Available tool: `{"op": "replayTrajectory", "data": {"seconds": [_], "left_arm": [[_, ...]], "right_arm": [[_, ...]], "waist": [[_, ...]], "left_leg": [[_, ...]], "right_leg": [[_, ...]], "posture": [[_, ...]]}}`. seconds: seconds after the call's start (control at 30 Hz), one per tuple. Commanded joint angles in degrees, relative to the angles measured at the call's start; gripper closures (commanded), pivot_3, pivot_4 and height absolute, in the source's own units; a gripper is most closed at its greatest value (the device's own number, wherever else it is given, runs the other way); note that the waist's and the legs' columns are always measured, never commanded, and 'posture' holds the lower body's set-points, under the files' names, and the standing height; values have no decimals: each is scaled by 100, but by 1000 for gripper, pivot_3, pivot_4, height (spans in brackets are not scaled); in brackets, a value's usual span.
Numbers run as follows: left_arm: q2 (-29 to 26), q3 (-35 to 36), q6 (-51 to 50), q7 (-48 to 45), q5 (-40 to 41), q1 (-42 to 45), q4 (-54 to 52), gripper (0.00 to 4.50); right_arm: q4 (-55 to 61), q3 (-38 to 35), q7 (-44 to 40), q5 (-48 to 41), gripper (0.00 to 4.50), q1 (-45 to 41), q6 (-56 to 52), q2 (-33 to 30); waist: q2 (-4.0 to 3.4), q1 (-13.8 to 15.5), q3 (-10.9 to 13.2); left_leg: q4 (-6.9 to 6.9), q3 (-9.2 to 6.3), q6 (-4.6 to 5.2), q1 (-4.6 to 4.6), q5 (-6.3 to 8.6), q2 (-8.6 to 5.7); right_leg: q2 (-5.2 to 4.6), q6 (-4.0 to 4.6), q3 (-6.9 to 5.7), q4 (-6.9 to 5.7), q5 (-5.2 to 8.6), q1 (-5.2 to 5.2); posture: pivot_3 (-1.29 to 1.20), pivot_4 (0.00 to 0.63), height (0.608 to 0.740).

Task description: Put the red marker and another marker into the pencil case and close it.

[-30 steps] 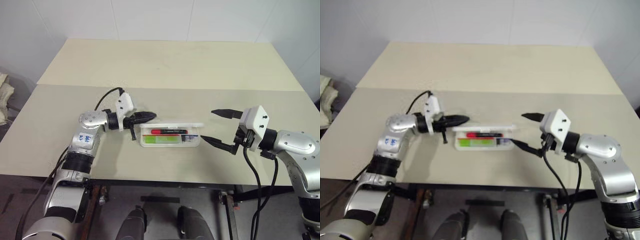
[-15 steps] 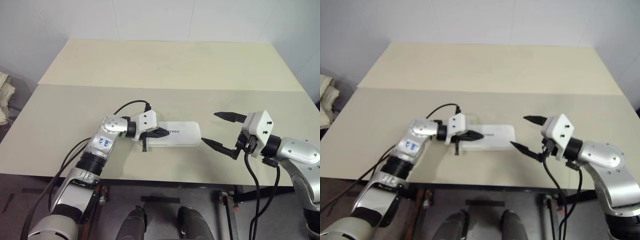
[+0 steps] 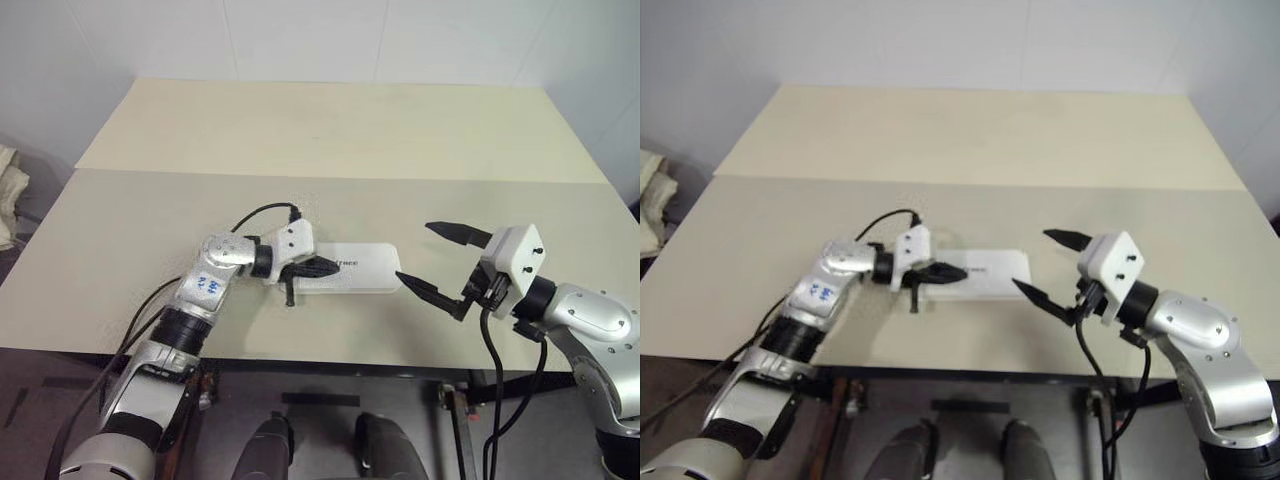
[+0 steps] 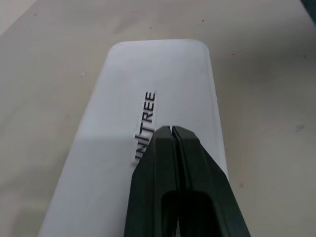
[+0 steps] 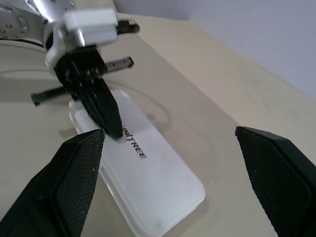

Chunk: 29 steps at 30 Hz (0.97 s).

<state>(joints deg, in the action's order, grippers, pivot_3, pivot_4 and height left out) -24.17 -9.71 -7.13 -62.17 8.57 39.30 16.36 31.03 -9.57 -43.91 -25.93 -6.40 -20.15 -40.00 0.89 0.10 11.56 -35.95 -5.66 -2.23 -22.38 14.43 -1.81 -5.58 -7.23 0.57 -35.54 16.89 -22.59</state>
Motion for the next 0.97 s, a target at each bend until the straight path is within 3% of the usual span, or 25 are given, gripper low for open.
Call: {"op": "replayTrajectory", "data": {"seconds": [0.03,0.2,0.43,0.77,0.97], "left_arm": [[-195,643,43,-258,739,-105,-441,4085],[-536,1271,-49,-135,1104,-512,-592,2610],[-986,1941,-56,25,1400,-1574,-1094,164],[-948,1898,-7,254,1402,-1974,-1475,19],[-980,1917,-230,374,1451,-2120,-1507,19]], "right_arm": [[-58,-183,-68,-121,0,80,65,-6],[-193,-292,-163,-155,0,297,160,-7],[-492,-93,-169,353,0,798,859,141],[-807,-577,-378,295,0,1036,1176,-40],[-1231,-492,-382,443,0,606,1253,-87]], "waist": [[0,-11,0],[0,-17,0],[0,-14,0],[0,57,0],[-1,-11,0]], "left_leg": [[1,0,0,0,0,1],[-1,1,0,2,0,-1],[9,2,-2,5,2,3],[2,3,-1,6,2,2],[9,7,-3,10,3,4]], "right_leg": [[0,0,-1,0,0,-1],[-1,1,0,0,1,1],[-1,7,2,3,4,0],[-9,10,-1,6,3,6],[-8,14,-2,6,4,5]], "posture": [[0,150,740],[0,150,740],[0,150,740],[0,150,740],[0,150,740]]}}
